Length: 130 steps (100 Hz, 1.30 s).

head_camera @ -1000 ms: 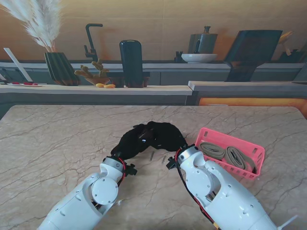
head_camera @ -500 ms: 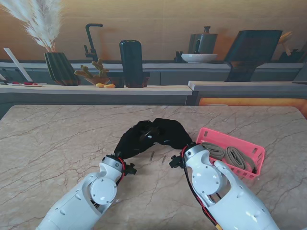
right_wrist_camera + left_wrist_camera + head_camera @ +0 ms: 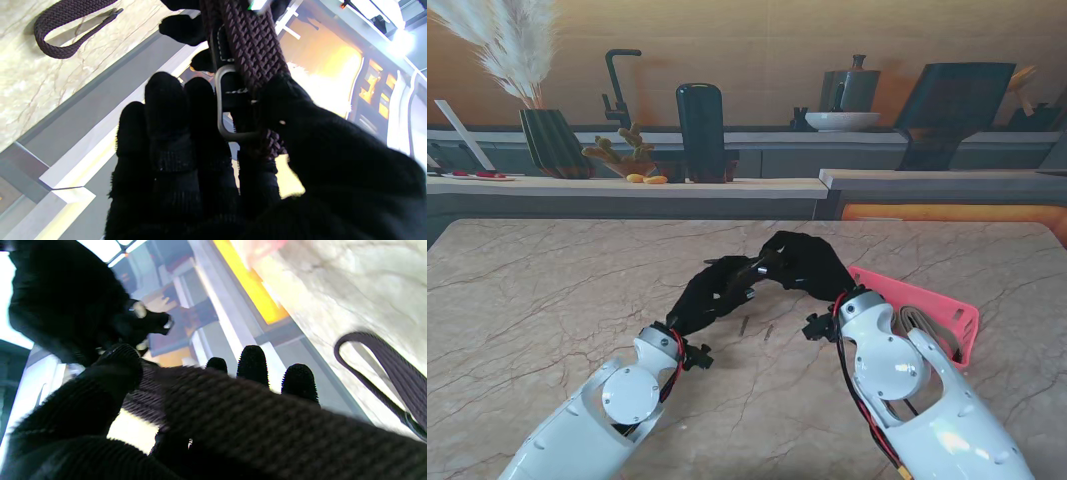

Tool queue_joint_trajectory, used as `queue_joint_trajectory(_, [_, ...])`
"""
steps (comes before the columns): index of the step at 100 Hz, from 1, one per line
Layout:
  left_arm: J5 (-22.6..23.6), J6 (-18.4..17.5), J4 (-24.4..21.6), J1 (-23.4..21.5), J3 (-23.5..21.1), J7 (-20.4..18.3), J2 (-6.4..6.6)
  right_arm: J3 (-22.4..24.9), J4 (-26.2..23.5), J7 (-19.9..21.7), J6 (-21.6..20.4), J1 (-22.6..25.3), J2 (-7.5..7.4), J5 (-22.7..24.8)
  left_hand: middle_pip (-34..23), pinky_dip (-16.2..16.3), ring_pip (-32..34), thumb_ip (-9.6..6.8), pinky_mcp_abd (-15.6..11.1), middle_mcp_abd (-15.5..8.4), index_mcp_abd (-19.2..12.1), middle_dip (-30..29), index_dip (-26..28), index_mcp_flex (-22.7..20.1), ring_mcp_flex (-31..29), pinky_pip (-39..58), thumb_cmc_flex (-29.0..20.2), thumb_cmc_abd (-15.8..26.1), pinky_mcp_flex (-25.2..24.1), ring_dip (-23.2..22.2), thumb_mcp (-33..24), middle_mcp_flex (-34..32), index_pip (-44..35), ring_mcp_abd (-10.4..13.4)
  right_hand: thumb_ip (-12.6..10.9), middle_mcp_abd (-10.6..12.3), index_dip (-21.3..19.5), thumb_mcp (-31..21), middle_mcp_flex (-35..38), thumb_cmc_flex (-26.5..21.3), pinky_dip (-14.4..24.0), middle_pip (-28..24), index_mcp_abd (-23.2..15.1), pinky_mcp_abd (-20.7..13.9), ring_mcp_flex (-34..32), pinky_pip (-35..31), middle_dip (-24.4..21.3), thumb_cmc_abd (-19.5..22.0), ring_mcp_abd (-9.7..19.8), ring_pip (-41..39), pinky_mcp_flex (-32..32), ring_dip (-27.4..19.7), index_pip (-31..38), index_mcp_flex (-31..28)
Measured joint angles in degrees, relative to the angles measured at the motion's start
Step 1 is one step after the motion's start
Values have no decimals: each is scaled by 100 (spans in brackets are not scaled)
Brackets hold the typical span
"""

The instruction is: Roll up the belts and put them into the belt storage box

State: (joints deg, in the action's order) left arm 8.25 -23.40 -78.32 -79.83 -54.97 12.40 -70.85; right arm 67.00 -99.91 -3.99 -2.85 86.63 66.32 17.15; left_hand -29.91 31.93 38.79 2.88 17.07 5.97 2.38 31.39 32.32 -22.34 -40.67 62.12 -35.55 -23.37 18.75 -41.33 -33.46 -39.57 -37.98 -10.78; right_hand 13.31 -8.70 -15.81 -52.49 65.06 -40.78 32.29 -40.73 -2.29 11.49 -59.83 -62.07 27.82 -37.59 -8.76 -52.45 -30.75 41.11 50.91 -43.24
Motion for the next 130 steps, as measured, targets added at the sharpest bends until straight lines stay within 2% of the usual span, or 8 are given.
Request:
queue_joint_trajectory(10, [-295,-38,-203,-127,-27,-171,57,-2,7,-37,152,-16,1,-92,70,42,-119,-6,0,0,41,-31,6,-203,-1,-151,355,-41,-58,14,-72,-207,102,0,-7,0,-26,0,-1,0,2,-74,1,-1,1,-3,2,3,0,-65,7,12,0,0])
queue_joint_trajectory(25, [-717,-27,-304,-204,-69,-517,116,-56,128,-125,314,-133,28,-130,82,185,-183,-6,12,5,347,-31,-9,-262,-118,-278,333,-30,-61,20,213,-431,400,-69,-7,17,-147,0,-1,15,3,-101,1,-3,14,-7,2,4,0,-74,11,13,0,-1])
queue_joint_trajectory(45, [-967,389,-447,-236,-116,-740,151,-135,332,-58,475,-324,72,-401,97,277,202,56,45,181,395,-43,-10,-614,-628,-180,-1233,245,107,-33,1140,-1076,488,-238,-9,44,-171,7,-17,54,3,-161,2,-4,54,-7,3,4,5,-78,17,13,0,-2])
queue_joint_trajectory(56, [-1102,474,-452,-233,-126,-788,155,-162,406,82,555,-416,72,-636,-203,281,667,58,50,276,398,-6,-28,-863,-1004,163,-1751,446,305,-52,1327,-1557,361,-339,-13,46,-205,10,-34,56,3,-164,15,-5,68,-7,3,4,7,-80,23,14,0,-2])
queue_joint_trajectory(78, [-1200,596,-472,-235,-141,-765,149,-273,563,120,643,-570,83,-678,-940,308,1698,157,129,420,739,318,-15,-1103,-1561,1065,-1560,415,709,-128,694,-2063,-192,-378,-18,55,-208,109,-142,107,3,-174,27,-9,160,-7,3,4,46,-80,91,13,0,-3])
queue_joint_trajectory(108, [-1353,827,-571,-309,-183,-600,82,-401,807,-162,497,-696,130,-222,-2263,701,3089,190,224,421,932,1098,760,-1283,-2002,1913,-862,168,965,-414,-201,-2335,-904,-368,-18,88,-197,457,-522,363,3,-103,-61,-15,489,107,-140,12,136,211,300,-81,1,193])
queue_joint_trajectory(121, [-1762,1310,-847,-437,-254,-604,70,-473,963,-477,196,-738,133,289,-2463,717,3237,103,224,391,933,1237,918,-1483,-2073,1983,-690,100,988,-486,-352,-2446,-1384,-359,-20,87,-481,448,-1123,746,3,-65,-191,-51,965,257,-211,302,208,548,457,-280,-209,708])
queue_joint_trajectory(130, [-2060,1479,-955,-508,-290,-637,51,-501,1137,-764,-134,-781,137,821,-2466,773,3287,103,224,390,936,1278,1055,-1518,-2073,2031,-686,100,985,-543,-352,-2446,-1445,-358,-273,73,-834,272,-1483,920,2,93,-408,-88,1257,376,-304,551,240,836,586,-456,-728,1015])
